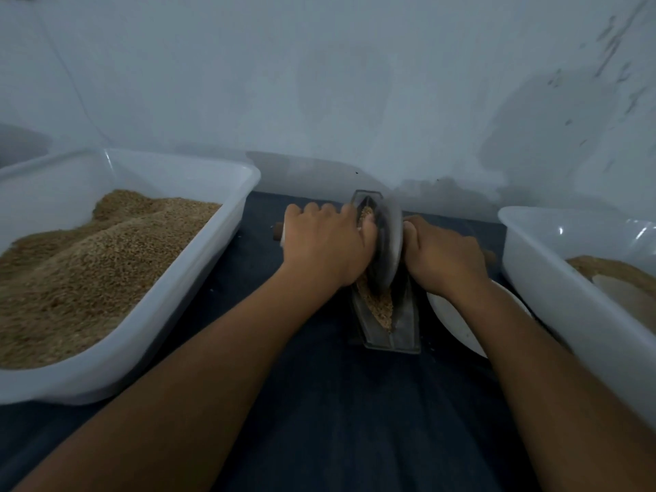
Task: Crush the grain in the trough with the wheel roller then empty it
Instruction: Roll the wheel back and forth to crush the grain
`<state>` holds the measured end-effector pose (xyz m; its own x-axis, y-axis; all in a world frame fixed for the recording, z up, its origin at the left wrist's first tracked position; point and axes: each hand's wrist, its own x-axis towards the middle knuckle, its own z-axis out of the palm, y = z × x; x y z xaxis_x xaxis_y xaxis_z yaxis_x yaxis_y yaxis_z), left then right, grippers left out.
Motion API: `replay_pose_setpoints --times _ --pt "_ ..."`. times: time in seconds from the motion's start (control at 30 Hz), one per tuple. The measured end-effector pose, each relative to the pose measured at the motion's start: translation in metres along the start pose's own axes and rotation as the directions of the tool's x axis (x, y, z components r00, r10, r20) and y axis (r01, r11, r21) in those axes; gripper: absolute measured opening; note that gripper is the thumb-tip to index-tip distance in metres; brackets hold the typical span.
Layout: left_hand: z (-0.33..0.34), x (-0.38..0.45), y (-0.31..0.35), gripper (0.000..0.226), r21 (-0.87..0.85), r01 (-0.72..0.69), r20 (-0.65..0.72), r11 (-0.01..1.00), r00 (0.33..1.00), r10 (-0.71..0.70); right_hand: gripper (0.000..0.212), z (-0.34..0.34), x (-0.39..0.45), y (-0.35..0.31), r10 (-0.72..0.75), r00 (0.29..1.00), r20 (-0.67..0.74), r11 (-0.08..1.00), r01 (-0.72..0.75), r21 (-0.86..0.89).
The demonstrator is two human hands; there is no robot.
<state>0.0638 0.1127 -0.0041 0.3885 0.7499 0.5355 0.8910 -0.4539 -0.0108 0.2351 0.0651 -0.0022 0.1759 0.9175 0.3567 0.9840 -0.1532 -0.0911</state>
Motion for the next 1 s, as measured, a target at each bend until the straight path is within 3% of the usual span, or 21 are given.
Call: replay_pose_setpoints --times 0.23,0.53,0.73,1.0 --pt "-0.006 0.003 -0.005 0.06 -0.05 -0.014 0.14 0.999 0.99 0.021 0.037 -0.017 0.001 0.003 -0.042 0.98 0.196 0.999 0.04 0.013" --pt "-0.021 0.004 -0.002 0.053 -0.05 0.051 0.267 0.997 0.963 -0.036 0.042 -0.05 -0.006 0.003 -0.141 0.918 0.371 0.989 0.116 0.087" --pt "-0.026 0.006 -0.004 0.05 -0.07 0.063 0.324 0.996 0.945 -0.037 0.04 -0.065 -0.006 0.004 -0.178 0.894 0.411 0.984 0.167 0.062" --pt "-0.032 0.004 -0.001 0.046 -0.06 0.055 0.326 0.997 0.945 -0.033 0.038 -0.075 -0.008 0.006 -0.131 0.898 0.42 0.991 0.115 0.062"
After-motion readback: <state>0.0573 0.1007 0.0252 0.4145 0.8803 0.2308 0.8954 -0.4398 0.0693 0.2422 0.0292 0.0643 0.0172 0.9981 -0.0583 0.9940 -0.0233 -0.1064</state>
